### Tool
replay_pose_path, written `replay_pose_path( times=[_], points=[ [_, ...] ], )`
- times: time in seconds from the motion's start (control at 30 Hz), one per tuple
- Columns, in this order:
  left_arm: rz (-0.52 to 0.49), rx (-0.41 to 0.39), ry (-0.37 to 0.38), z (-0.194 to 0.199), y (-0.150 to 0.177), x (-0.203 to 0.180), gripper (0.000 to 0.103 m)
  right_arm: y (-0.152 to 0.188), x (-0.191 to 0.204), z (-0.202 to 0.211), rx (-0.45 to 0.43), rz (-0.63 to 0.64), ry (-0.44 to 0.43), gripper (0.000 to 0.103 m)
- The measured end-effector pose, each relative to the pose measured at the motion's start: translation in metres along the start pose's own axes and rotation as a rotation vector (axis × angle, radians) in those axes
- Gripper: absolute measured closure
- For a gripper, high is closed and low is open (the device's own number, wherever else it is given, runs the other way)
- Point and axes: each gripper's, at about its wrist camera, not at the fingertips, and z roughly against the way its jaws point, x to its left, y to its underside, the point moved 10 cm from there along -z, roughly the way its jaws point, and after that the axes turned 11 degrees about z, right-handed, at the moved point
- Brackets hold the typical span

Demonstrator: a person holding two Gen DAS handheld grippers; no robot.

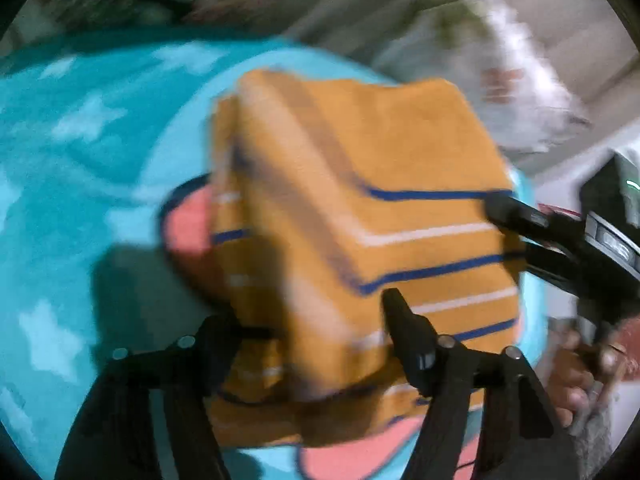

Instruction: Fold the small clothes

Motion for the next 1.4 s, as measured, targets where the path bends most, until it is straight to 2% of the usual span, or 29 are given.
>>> replay_pose_path(
  times=[0.1,0.23,0.3,0.37,0.43,0.57,0.63,0.73,0.8,0.9,0.97,1.03,1.17,1.23,1.3,1.4],
  points=[
    [0.061,-0.002,0.038,0.009,0.000,0.011,0.036,0.002,-0.008,0.012,-0.020,0.018,0.059,0.051],
    [0.015,-0.085,0.010,0.042,0.000,0.015,0.036,-0.005,0.009,0.048,-0.139,0.098,0.128,0.051],
    [-0.010,-0.133,-0.019,0.058,-0.001,0.017,0.036,-0.005,0.028,0.051,-0.155,0.154,0.128,0.051],
    [-0.027,-0.203,-0.075,0.078,-0.008,0.025,0.036,0.004,0.045,0.041,-0.121,0.219,0.126,0.058],
    [-0.029,-0.272,-0.111,0.100,-0.014,0.034,0.035,0.020,0.059,0.012,-0.038,0.265,0.109,0.068],
    [-0.001,-0.376,-0.163,0.130,-0.032,0.045,0.030,0.045,0.062,-0.057,0.113,0.259,0.102,0.070],
    [-0.003,-0.445,-0.197,0.150,-0.037,0.052,0.027,0.043,0.069,-0.071,0.113,0.253,0.093,0.070],
    [-0.022,-0.569,-0.272,0.180,-0.043,0.062,0.011,0.042,0.076,-0.078,0.140,0.236,0.084,0.069],
    [-0.057,-0.635,-0.285,0.196,-0.046,0.062,0.009,0.043,0.076,-0.085,0.141,0.234,0.099,0.069],
    [-0.062,-0.655,-0.250,0.211,-0.047,0.064,0.009,0.045,0.076,-0.084,0.132,0.223,0.124,0.069],
    [-0.065,-0.634,-0.187,0.218,-0.046,0.065,0.009,0.046,0.079,-0.079,0.136,0.255,0.174,0.070],
    [-0.070,-0.620,-0.175,0.224,-0.046,0.070,0.009,0.044,0.082,-0.068,0.120,0.270,0.231,0.069],
    [-0.073,-0.719,-0.258,0.248,-0.046,0.081,0.009,0.034,0.094,-0.055,0.047,0.265,0.273,0.069],
    [-0.064,-0.761,-0.284,0.261,-0.046,0.088,0.008,0.036,0.094,-0.067,0.079,0.260,0.301,0.069],
    [-0.056,-0.801,-0.312,0.273,-0.046,0.093,0.008,0.042,0.092,-0.082,0.118,0.265,0.346,0.063],
    [-0.036,-0.852,-0.302,0.289,-0.046,0.096,0.004,0.047,0.103,-0.085,0.122,0.313,0.411,0.058]
  ],
)
